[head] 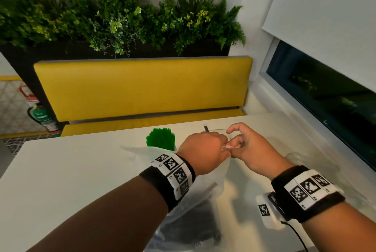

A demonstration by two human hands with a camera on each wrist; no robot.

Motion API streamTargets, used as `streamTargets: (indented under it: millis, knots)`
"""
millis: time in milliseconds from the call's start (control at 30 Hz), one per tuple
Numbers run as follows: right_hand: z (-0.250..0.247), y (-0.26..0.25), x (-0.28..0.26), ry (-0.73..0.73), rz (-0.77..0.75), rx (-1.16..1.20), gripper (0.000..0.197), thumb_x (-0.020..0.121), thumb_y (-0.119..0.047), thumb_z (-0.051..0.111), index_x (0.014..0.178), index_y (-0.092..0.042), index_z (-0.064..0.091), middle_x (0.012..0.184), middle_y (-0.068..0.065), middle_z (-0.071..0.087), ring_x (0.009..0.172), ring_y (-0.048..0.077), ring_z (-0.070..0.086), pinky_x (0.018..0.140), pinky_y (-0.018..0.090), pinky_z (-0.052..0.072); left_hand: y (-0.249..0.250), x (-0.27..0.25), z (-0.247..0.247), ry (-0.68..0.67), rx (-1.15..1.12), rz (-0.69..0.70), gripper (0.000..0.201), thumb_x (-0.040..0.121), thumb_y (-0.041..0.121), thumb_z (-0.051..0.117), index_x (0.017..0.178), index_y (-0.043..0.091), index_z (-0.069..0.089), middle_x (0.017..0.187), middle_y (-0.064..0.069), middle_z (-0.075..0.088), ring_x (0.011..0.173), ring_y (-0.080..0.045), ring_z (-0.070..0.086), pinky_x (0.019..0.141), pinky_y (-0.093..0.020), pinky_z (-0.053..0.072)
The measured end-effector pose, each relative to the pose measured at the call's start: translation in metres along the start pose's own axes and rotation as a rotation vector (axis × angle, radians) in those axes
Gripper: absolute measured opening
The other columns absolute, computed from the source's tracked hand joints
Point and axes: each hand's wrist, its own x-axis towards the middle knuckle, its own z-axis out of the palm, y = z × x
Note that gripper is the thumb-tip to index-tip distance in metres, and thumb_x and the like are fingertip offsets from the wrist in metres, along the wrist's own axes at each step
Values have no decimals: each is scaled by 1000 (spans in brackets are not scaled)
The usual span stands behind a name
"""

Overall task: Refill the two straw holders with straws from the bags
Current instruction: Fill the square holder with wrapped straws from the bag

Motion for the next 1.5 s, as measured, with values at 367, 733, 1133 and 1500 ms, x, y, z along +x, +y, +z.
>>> streamTargets:
  millis: [367, 733, 1133, 1500]
  knots:
    - [-7, -12, -10, 49, -34, -99, 35, 74, -12, 84, 82, -23, 52, 73, -2, 75, 68, 8, 68, 70, 26, 48, -12, -11, 0, 107, -52, 47, 28, 101, 48, 43, 107, 32, 65, 101, 7, 69, 90, -20, 64, 72, -36, 52]
    - [-67, 19, -35, 74, 83, -247, 19, 86, -15, 71, 81, -33, 75, 81, -16, 69, 82, -2, 62, 81, 24, 48, -129, -107, -38, 111, 77, -240, 38, 97, 51, 28, 96, 34, 62, 93, 15, 69, 82, -16, 60, 68, -34, 49]
    - [38, -15, 0, -76, -448, -754, 14, 93, -45, 52, 98, -40, 65, 98, -23, 66, 92, 2, 55, 91, 33, 45, -90, -125, -61, -209, -191, -179, 23, 90, 51, 51, 93, 30, 59, 90, 12, 67, 83, -9, 62, 77, -38, 53]
    - [58, -21, -21, -102, -442, -340, 25, 91, -20, 63, 88, -43, 55, 89, -23, 61, 83, 0, 60, 73, 14, 46, -71, -86, -4, -428, -586, -348, 48, 95, 49, 56, 128, 13, 58, 122, -12, 62, 113, -30, 58, 86, -27, 40]
